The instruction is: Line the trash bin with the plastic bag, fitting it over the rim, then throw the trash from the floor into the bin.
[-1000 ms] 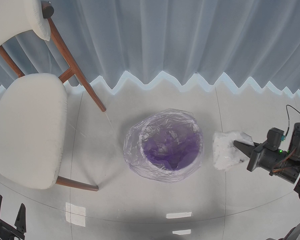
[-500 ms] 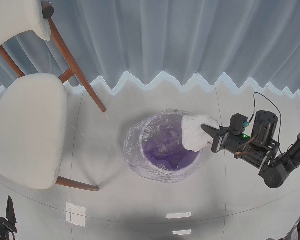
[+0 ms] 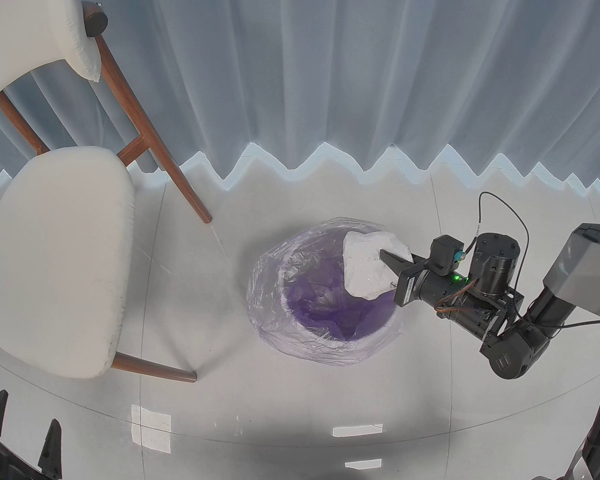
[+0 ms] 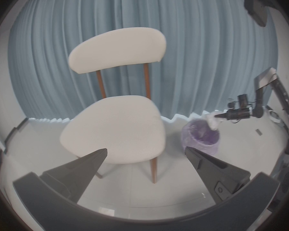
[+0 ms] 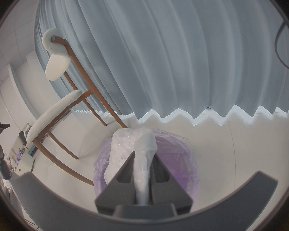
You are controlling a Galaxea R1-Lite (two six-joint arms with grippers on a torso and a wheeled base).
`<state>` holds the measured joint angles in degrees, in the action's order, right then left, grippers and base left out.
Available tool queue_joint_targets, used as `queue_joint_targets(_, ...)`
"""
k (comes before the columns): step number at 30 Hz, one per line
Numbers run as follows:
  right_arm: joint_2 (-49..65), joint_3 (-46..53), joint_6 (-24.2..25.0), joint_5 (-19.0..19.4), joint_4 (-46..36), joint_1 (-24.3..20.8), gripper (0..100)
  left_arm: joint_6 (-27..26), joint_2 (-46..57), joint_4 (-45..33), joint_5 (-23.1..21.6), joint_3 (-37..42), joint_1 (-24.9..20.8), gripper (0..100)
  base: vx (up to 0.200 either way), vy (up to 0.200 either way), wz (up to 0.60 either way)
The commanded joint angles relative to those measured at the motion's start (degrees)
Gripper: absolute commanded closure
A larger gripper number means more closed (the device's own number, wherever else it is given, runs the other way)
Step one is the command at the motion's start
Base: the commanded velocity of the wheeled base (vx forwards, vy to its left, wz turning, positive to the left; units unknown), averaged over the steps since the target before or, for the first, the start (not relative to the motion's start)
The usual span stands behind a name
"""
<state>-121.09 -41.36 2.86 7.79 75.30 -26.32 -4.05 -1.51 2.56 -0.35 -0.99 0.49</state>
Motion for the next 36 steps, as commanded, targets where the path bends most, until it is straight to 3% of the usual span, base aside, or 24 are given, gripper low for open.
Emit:
queue_joint_targets(1, -7.14, -3.29, -0.05, -0.23, 5.03, -2.16, 100, 3.61, 1.42, -0.27, 5.98, 0.81, -0.58, 0, 0.0, 0.0, 0.0)
queue_joint_targets(2, -8.11, -4.69, -0.05, -0.23, 4.94, -2.33, 100, 7.65, 1.51, -0.63, 11.87, 0.81, -0.58, 0, 0.0, 0.0, 0.0)
queue_joint_targets(3, -8.55, -5.31, -0.05, -0.23, 4.85, -2.33, 100, 7.3, 1.51, -0.63, 11.96, 0.81, -0.58, 0, 0.0, 0.0, 0.0)
queue_joint_targets(5, -9.25, -5.75, -0.05, -0.23, 4.85, -2.42, 100, 5.63, 1.51, -0.54, 10.02, 0.81, -0.58, 0, 0.0, 0.0, 0.0)
queue_joint_targets(6, -9.6, -5.83, 0.04, -0.23, 4.94, -2.68, 100, 2.99, 1.51, -0.54, 5.89, 0.81, -0.58, 0, 0.0, 0.0, 0.0)
queue_joint_targets(8, -10.13, -6.19, 0.04, -0.23, 4.94, -3.21, 100, 0.36, 1.42, -1.51, 1.85, 0.46, -0.66, 0, 0.0, 0.0, 0.0)
queue_joint_targets(11, -11.19, -7.86, 0.04, -0.23, 5.12, -3.56, 100, 0.36, -0.16, -4.14, 2.55, -0.51, -0.14, 0, 0.0, 0.0, 0.0)
queue_joint_targets(17, -11.8, -7.94, 0.04, -0.23, 5.21, -3.74, 100, -0.87, 1.34, -2.38, 0.09, 0.02, -0.75, 0, 0.0, 0.0, 0.0)
queue_joint_targets(18, -11.71, -7.86, 0.04, -0.23, 5.21, -3.74, 100, 1.32, 1.42, 0.08, 2.02, 0.72, -0.75, 0, 0.0, 0.0, 0.0)
queue_joint_targets(19, -11.71, -7.94, 0.12, -0.23, 5.12, -3.65, 100, 5.45, 1.42, 0.78, 9.23, 0.99, -0.75, 0, 0.0, 0.0, 0.0)
queue_joint_targets(20, -11.63, -7.94, 0.12, -0.23, 5.21, -3.74, 100, 6.6, 1.42, 0.52, 13.36, 0.99, -0.75, 0, 0.0, 0.0, 0.0)
queue_joint_targets(21, -11.63, -7.77, 0.12, -0.23, 5.21, -3.74, 100, 6.16, 1.51, 0.52, 14.68, 0.99, -0.75, 0, 0.0, 0.0, 0.0)
queue_joint_targets(23, -11.63, -7.68, 0.21, -0.32, 5.21, -3.74, 100, 4.49, 1.51, 0.6, 14.06, 0.99, -0.75, 0, 0.0, 0.0, 0.0)
queue_joint_targets(24, -11.54, -7.33, 0.21, -0.32, 5.29, -3.74, 100, 0.62, 1.42, 0.78, 8.79, 0.99, -0.75, 0, 0.0, 0.0, 0.0)
queue_joint_targets(25, -11.54, -7.33, 0.21, -0.32, 5.29, -3.74, 100, 0.18, 1.42, 0.78, 6.68, 0.99, -0.75, 0, 0.0, 0.0, 0.0)
queue_joint_targets(26, -11.45, -7.33, 0.21, -0.32, 5.29, -3.56, 100, -0.61, 1.42, 0.34, 0.35, 0.99, -0.75, 0, 0.0, 0.0, 0.0)
queue_joint_targets(27, -11.36, -7.33, 0.12, -0.32, 5.29, -3.39, 100, -1.49, 1.42, 0.25, -1.76, 0.99, -0.75, 0, 0.0, 0.0, 0.0)
queue_joint_targets(30, -11.27, -7.33, 0.12, -0.32, 5.29, -3.21, 100, -1.05, 1.42, 0.25, -1.32, 0.99, -0.75, 0, 0.0, 0.0, 0.0)
queue_joint_targets(33, -11.36, -7.24, 0.12, -0.32, 5.29, -2.86, 100, 0.97, 1.42, 0.34, 3.52, 0.99, -0.75, 0, 0.0, 0.0, 0.0)
queue_joint_targets(36, -11.45, -7.33, 0.04, -0.32, 5.29, -2.86, 100, 0.8, 1.51, 0.25, 4.92, 0.99, -0.75, 0, 0.0, 0.0, 0.0)
